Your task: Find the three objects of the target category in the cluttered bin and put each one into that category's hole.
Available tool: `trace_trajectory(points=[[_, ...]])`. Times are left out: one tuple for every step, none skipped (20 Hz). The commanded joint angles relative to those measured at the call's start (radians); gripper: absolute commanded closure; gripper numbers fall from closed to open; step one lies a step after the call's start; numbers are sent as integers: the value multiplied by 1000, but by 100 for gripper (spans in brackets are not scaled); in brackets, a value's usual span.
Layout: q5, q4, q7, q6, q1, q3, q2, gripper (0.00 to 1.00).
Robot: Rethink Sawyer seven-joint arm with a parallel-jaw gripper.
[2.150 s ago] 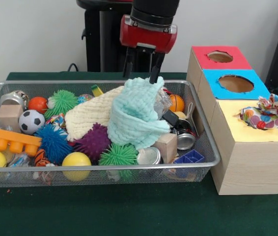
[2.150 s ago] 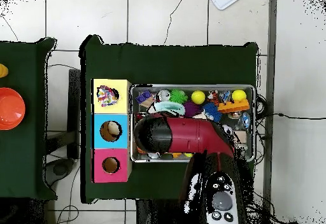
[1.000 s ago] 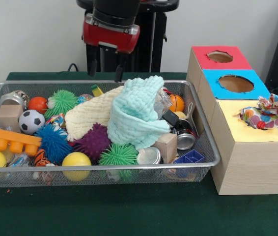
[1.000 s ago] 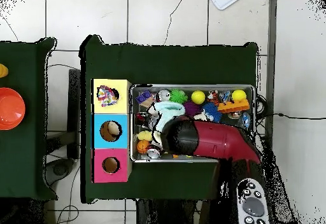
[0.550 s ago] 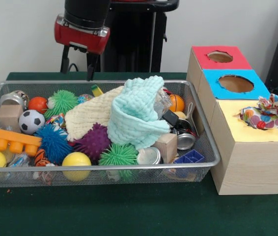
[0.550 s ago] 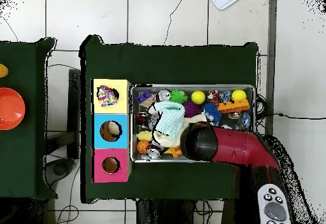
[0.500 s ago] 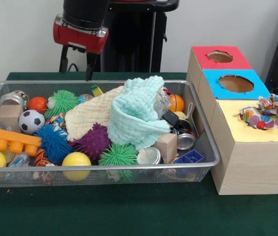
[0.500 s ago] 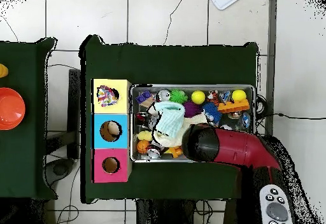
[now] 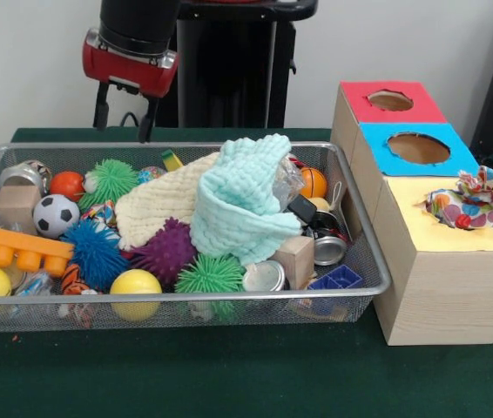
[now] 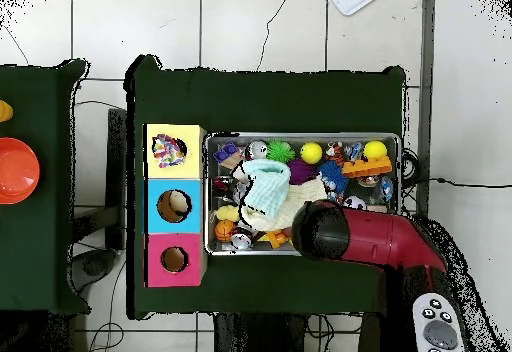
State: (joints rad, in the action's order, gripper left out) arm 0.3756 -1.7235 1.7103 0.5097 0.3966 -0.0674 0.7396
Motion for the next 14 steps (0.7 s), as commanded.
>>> trace_trajectory(points=[[54, -58, 12, -63, 6, 84, -45, 0], [54, -54, 16, -65, 4, 82, -49, 0], [54, -46, 18, -64, -1, 81, -55, 0], [55, -42, 22, -68, -3, 81, -59, 0], [57, -49, 25, -77, -2, 78, -57, 0], [58, -49, 28, -82, -3, 77, -60, 0], [61, -55, 28, -91, -1, 75, -60, 0], [63, -53, 29, -97, -2, 74, -64, 0], [66, -51, 30, -102, -2, 72, -68, 0], [67, -48, 31, -108, -2, 71, -73, 0], [69, -44, 31, -113, -3, 70, -79, 0], [72, -39, 28, -117, -2, 69, -83, 0], [74, -39, 23, -123, 1, 70, -86, 0], [77, -36, 16, -125, 3, 71, -88, 0]])
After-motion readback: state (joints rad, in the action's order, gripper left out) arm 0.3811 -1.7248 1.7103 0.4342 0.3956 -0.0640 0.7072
